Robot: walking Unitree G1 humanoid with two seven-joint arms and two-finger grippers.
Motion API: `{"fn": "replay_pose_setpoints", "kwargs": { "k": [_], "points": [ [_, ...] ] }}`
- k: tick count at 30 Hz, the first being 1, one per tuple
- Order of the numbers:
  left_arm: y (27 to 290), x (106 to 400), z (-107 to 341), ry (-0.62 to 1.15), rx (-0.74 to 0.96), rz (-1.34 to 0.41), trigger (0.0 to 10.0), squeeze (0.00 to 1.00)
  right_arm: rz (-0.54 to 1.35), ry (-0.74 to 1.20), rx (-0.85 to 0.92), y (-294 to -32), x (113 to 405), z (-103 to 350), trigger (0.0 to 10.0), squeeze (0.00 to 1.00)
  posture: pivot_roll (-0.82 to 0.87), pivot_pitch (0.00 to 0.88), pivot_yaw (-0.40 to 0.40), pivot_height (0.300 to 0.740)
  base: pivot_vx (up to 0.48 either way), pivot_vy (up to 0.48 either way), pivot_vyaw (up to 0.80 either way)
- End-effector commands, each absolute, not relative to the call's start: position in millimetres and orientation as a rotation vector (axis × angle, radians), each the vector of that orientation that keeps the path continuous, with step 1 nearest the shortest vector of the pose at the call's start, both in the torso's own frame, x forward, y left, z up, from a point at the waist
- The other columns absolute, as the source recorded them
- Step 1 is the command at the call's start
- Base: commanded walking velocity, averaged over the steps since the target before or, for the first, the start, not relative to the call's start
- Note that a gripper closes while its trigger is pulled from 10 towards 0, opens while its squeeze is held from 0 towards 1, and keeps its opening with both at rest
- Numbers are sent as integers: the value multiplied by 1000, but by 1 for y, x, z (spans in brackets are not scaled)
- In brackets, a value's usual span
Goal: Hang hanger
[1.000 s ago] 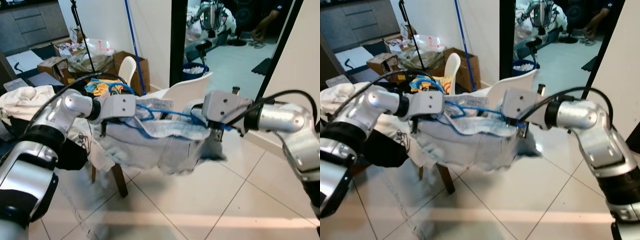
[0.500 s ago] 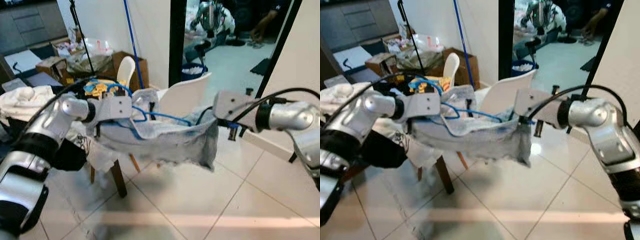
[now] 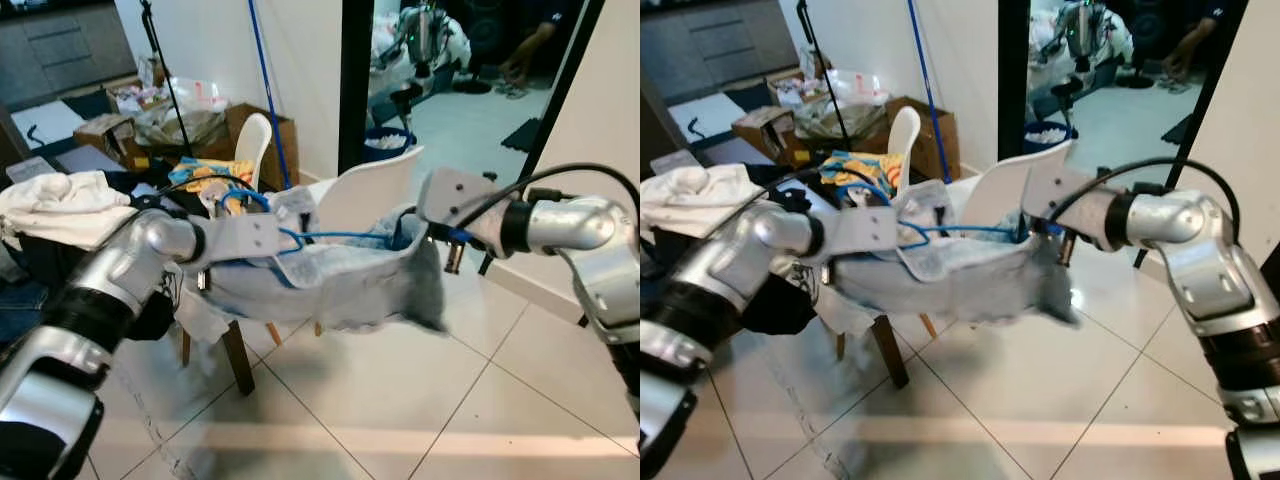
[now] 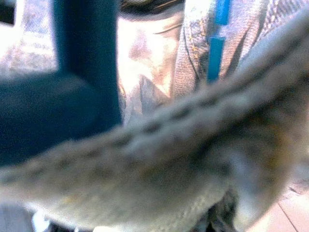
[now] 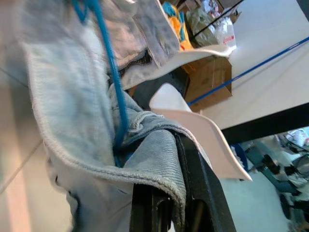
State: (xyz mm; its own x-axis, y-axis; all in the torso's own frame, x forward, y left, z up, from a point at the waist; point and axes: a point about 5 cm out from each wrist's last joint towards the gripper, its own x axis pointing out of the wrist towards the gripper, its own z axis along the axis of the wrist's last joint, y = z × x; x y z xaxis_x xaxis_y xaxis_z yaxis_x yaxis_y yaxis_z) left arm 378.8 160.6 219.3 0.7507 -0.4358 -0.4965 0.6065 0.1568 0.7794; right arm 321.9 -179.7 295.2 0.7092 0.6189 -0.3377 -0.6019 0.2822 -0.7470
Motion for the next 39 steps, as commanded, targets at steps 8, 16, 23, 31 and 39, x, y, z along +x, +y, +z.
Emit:
{"fn": "replay_pose_setpoints", "kwargs": {
  "k": [8, 16, 23, 31, 39],
  "points": [
    [167, 386, 205, 257, 1227, -554, 10000, 0, 940, -189, -913, -139, 313, 319, 0, 0, -12, 24, 29, 740, 0, 0, 0],
    [174, 383, 204, 288, 1206, -504, 10000, 0, 757, -107, -937, -161, 332, 318, 0, 0, -9, 23, 22, 740, 0, 0, 0],
    [179, 372, 198, 338, 1242, -572, 10000, 0, 621, 2, -973, -194, 337, 311, 0, 0, -1, 27, 23, 740, 0, 0, 0],
    [154, 359, 169, 414, 1203, -699, 10000, 0, 604, -5, -948, -193, 338, 315, 0, 0, -6, 24, 29, 740, 0, 0, 0],
    [144, 359, 153, 476, 1103, -648, 10000, 0, 812, -122, -807, -152, 324, 323, 0, 0, -9, 20, 38, 740, 0, 0, 0]
  ]
}}
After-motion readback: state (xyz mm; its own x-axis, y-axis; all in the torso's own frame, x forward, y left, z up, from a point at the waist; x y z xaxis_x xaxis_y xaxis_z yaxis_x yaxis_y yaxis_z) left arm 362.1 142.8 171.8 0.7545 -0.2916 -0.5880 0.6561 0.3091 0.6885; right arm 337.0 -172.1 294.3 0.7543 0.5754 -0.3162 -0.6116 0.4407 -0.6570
